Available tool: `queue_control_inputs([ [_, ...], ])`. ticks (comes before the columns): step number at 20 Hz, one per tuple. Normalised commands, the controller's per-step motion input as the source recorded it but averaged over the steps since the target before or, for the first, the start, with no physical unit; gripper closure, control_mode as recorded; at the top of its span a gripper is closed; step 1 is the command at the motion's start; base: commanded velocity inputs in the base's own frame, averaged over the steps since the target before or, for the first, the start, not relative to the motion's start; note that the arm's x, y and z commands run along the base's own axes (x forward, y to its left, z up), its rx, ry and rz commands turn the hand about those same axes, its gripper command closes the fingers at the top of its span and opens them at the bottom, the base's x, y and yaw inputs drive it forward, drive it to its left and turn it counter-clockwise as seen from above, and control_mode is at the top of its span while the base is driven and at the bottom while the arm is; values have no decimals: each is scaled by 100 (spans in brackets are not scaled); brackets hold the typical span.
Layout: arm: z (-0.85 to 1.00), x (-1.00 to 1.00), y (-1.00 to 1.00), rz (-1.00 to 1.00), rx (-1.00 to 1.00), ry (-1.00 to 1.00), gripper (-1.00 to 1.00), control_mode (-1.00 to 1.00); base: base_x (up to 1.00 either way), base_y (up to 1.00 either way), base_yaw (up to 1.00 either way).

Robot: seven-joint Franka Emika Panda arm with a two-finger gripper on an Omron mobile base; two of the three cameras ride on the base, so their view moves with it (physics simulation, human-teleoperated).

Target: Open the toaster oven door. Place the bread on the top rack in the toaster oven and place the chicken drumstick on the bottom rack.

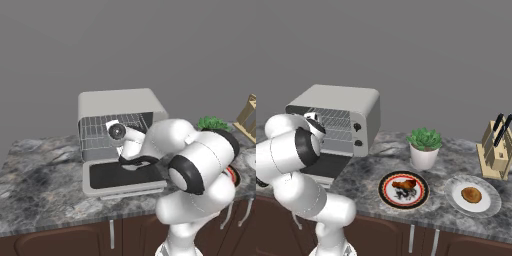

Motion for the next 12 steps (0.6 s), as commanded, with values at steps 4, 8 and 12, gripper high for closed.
queue_control_inputs([
  [4,-19,-9,2,4,-13,21,100,-100,0,0,0],
  [8,-27,-71,0,9,-19,22,100,-100,0,0,0],
  [12,-33,-99,0,11,-19,20,100,-100,0,0,0],
])
